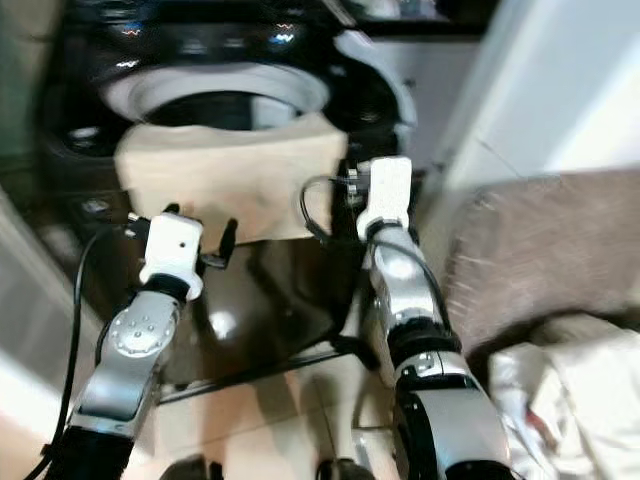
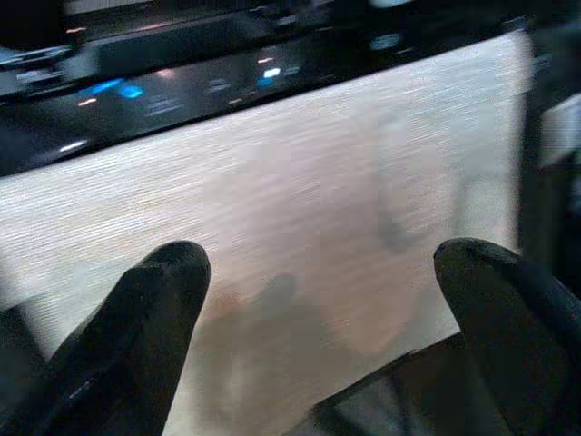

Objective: Clothes washing

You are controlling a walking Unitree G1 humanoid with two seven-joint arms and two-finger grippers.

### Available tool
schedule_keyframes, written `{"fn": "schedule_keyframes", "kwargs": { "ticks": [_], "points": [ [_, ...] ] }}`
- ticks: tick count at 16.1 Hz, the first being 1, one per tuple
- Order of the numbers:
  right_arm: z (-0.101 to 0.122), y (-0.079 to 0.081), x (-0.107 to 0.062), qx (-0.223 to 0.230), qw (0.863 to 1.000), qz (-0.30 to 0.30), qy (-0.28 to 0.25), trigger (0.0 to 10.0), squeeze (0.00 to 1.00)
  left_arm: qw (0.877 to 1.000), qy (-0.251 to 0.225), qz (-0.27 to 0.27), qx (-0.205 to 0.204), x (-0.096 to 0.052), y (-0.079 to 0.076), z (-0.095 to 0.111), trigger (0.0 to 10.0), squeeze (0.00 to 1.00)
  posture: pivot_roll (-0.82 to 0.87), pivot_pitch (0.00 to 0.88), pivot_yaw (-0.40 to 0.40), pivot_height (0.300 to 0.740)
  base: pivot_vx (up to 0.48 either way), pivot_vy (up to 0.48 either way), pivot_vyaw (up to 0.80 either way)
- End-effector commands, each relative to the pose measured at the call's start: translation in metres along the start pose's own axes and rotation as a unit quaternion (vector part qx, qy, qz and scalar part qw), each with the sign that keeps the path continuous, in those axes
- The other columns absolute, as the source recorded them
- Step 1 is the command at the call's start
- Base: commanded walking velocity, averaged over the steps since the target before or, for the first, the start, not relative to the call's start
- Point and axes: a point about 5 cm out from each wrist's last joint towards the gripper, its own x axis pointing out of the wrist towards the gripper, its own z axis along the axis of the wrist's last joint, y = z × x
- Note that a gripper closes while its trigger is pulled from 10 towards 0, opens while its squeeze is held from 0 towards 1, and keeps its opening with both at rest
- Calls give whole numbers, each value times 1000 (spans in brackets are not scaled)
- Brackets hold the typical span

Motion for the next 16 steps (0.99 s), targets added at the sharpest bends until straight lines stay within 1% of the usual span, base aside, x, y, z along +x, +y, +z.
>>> {"fn": "schedule_keyframes", "kwargs": {
  "ticks": [1, 3, 4, 5, 6, 7, 8, 9, 10, 12, 13, 14, 15, 16],
  "points": [
    [5, 1, 1, -17, 1000, 7, -11, 10000, 0, 1000, 0, -9, -5, 1, -3, 0, 10000, 0, 87, 6, -36, 740, 0, 0, -681],
    [14, 4, 2, -22, 999, 19, -27, 10000, 0, 1000, -1, -8, -7, 3, -2, -1, 10000, 0, 91, 5, -34, 740, 0, 0, -691],
    [20, 6, 3, -35, 998, 27, -41, 10000, 0, 1000, -2, -6, -6, 3, -2, -1, 10000, 0, 94, 4, -37, 740, 0, 0, -694],
    [31, 9, 3, -73, 994, 38, -74, 10000, 0, 1000, -2, -3, -7, 3, -1, -1, 10000, 0, 97, 5, -39, 740, 0, 0, -694],
    [45, 12, 4, -101, 987, 46, -119, 10000, 0, 1000, -2, 0, -7, 3, -1, -2, 10000, 0, 97, 5, -38, 740, 0, 0, -725],
    [71, 15, 6, -126, 974, 48, -181, 10000, 0, 1000, -1, 3, -8, 3, -1, -2, 10000, 0, 95, 3, -40, 740, 0, 0, -731],
    [87, 10, 10, -127, 970, 34, -206, 10000, 0, 1000, -2, 2, -8, 3, -2, -2, 10000, 0, 95, 2, -41, 740, 0, 0, -744],
    [94, -1, 13, -117, 971, 3, -207, 10000, 0, 1000, -3, 2, -8, 4, -2, -2, 10000, 0, 93, 1, -42, 740, 0, 0, -744],
    [96, -6, 14, -114, 972, -9, -206, 10000, 0, 1000, -3, 1, -8, 4, -2, -2, 10000, 0, 93, 1, -42, 740, 0, 0, -744],
    [93, -44, 13, -138, 967, -108, -186, 10000, 0, 1000, -4, -4, -11, 5, -4, -2, 10000, 0, 87, 2, -39, 740, 0, 0, -747],
    [91, -54, 9, -153, 960, -138, -187, 10000, 0, 1000, -4, -6, -11, 5, -4, -2, 10000, 0, 87, 2, -39, 740, 0, 0, -756],
    [86, -63, 4, -162, 957, -165, -176, 10000, 0, 1000, -5, -9, -12, 5, -4, -2, 10000, 0, 87, 2, -39, 740, 0, 0, -756],
    [76, -67, 1, -160, 958, -183, -151, 10000, 0, 1000, -5, -11, -13, 6, -5, -2, 10000, 0, 72, 0, -30, 740, 0, 0, -750],
    [71, -66, 1, -154, 961, -184, -140, 10000, 0, 1000, -6, -13, -13, 6, -6, -2, 10000, 0, 67, 0, -26, 740, 0, 0, -750]
  ]
}}
